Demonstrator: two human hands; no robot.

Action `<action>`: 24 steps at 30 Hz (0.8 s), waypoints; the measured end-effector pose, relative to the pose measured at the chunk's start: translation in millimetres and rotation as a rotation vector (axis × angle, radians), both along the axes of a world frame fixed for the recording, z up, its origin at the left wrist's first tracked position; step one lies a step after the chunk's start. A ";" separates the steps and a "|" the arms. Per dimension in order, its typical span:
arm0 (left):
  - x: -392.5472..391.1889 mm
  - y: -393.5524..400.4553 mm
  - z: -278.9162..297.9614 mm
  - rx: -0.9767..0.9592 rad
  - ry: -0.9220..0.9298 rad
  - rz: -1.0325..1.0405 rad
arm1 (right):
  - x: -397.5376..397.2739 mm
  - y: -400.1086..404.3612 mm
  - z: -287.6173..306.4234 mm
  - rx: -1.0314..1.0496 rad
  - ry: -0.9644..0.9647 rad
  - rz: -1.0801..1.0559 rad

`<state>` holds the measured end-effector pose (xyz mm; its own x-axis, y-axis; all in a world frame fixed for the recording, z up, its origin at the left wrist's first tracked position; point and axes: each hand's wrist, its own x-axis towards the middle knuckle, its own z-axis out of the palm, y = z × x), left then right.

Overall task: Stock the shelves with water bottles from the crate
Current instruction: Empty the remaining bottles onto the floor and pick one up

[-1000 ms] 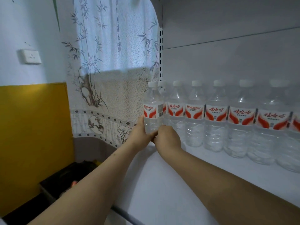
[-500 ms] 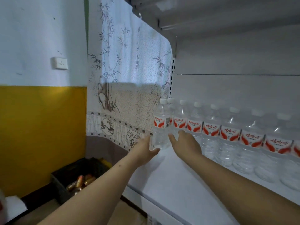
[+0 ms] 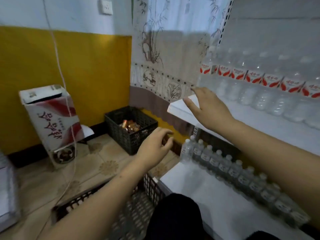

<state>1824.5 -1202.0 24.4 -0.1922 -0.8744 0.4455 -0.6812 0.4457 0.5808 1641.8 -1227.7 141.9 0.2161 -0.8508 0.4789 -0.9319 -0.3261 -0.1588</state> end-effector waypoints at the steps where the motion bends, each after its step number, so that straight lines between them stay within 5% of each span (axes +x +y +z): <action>1: 16.1 13.6 -23.6 0.069 -0.012 0.041 | 8.2 15.2 -13.4 0.012 0.025 0.036; 5: 52.0 66.3 -93.8 0.261 0.008 0.119 | 27.2 66.3 -72.7 0.114 0.045 0.165; 11: -5.0 106.9 -87.1 0.245 0.166 -0.092 | -28.5 157.7 -118.1 0.142 -0.148 0.025; 15: -94.9 143.1 -74.4 0.218 0.127 -0.411 | -110.6 254.7 -137.1 0.108 -0.288 -0.293; 24: -300.7 306.8 -93.3 0.264 -0.316 -1.281 | -201.8 522.7 -206.9 -0.102 -0.790 -1.196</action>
